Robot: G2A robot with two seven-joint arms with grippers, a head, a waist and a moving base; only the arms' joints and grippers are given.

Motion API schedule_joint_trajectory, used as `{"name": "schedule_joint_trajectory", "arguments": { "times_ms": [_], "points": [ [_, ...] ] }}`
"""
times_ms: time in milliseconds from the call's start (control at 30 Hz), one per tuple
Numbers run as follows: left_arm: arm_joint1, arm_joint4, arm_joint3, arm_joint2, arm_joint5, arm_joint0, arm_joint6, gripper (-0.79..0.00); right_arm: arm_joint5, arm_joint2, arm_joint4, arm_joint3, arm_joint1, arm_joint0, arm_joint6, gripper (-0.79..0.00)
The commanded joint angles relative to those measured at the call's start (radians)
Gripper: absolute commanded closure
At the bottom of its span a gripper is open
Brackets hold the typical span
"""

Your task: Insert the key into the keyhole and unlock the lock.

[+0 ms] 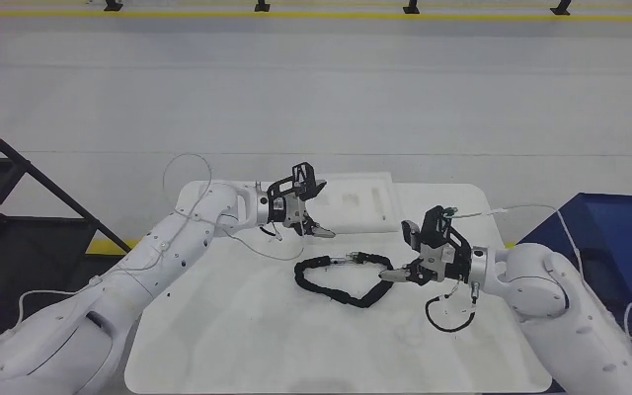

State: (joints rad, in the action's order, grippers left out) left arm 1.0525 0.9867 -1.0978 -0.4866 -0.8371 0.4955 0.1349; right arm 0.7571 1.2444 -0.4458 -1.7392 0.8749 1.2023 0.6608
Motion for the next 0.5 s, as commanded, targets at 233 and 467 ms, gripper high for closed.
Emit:
{"name": "schedule_joint_trajectory", "arguments": {
  "times_ms": [233, 467],
  "points": [
    [-0.006, 0.033, 0.033, -0.077, -0.108, -0.039, 0.052, -0.785, 0.150, -0.124, -0.098, 0.207, 0.045, -0.247, -0.134, -0.785],
    [-0.015, 0.068, 0.062, -0.108, -0.175, -0.077, 0.035, -0.785, 0.227, -0.235, -0.114, 0.382, 0.091, -0.480, -0.165, -0.785]
  ]
}}
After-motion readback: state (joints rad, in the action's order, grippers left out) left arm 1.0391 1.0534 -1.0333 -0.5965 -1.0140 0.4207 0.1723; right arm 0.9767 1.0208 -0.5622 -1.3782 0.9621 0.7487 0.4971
